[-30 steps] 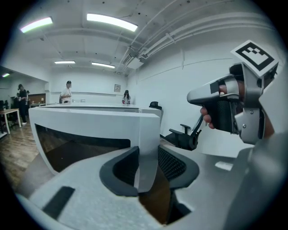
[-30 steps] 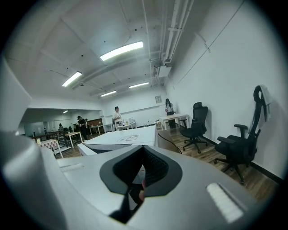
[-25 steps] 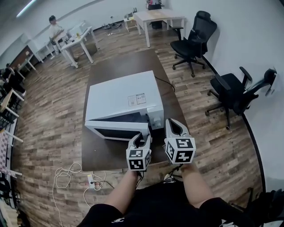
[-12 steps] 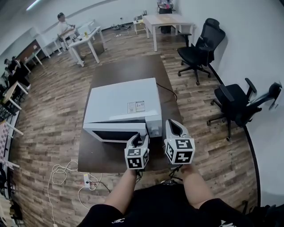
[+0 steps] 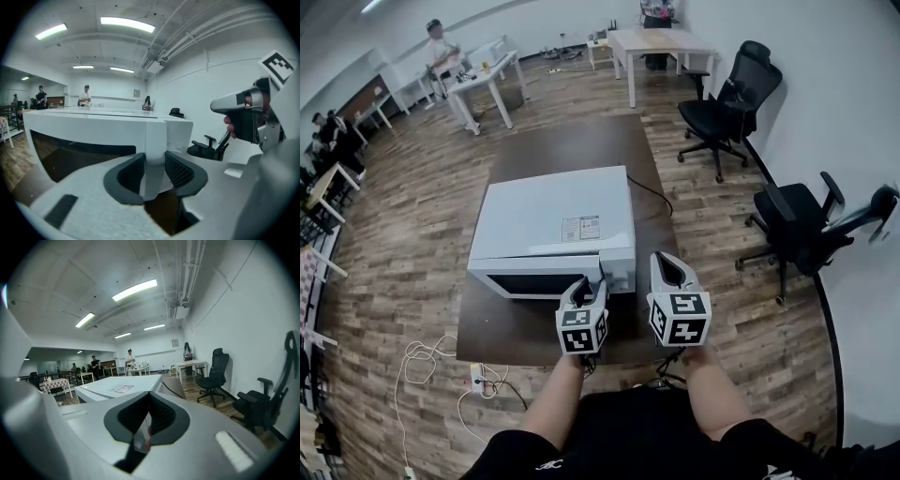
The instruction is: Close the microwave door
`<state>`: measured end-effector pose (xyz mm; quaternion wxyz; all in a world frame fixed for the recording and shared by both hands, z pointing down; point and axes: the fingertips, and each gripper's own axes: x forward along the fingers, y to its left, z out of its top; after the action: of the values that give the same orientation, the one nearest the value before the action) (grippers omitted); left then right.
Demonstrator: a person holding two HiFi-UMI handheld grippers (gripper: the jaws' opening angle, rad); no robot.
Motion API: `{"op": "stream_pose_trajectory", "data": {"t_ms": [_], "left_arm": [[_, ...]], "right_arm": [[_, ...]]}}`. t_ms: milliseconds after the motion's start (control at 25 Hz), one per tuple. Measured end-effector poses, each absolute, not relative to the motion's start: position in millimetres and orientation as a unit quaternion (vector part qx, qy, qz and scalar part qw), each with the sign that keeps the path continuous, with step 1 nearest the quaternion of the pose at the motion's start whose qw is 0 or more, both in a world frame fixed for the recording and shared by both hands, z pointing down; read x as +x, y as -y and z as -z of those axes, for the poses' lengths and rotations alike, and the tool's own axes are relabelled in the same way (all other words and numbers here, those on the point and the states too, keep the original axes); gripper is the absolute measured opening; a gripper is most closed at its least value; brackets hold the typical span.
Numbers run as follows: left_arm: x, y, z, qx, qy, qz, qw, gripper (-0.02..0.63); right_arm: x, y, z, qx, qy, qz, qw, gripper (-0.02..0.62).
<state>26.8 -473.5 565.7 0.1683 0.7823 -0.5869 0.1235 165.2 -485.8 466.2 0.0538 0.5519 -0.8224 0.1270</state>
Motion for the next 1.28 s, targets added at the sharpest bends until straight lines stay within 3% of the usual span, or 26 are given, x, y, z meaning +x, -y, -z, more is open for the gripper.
{"op": "stream_pose_trajectory", "data": {"t_ms": [1000,1200,1280], "left_arm": [[28,482,-562,0.791,0.57,-0.137,0.172,0.151],[18,470,-530,0.79,0.587,-0.13,0.117,0.089],[10,465,-516,0.786,0.598,-0.125,0.099,0.015]], "right_arm": [[159,487,-466,0.546,0.826,-0.131,0.05,0.009],[142,480,-458,0.537,0.833,-0.129,0.044,0.009],[132,476,-457,0.533,0.835,-0.128,0.044,0.009]]}}
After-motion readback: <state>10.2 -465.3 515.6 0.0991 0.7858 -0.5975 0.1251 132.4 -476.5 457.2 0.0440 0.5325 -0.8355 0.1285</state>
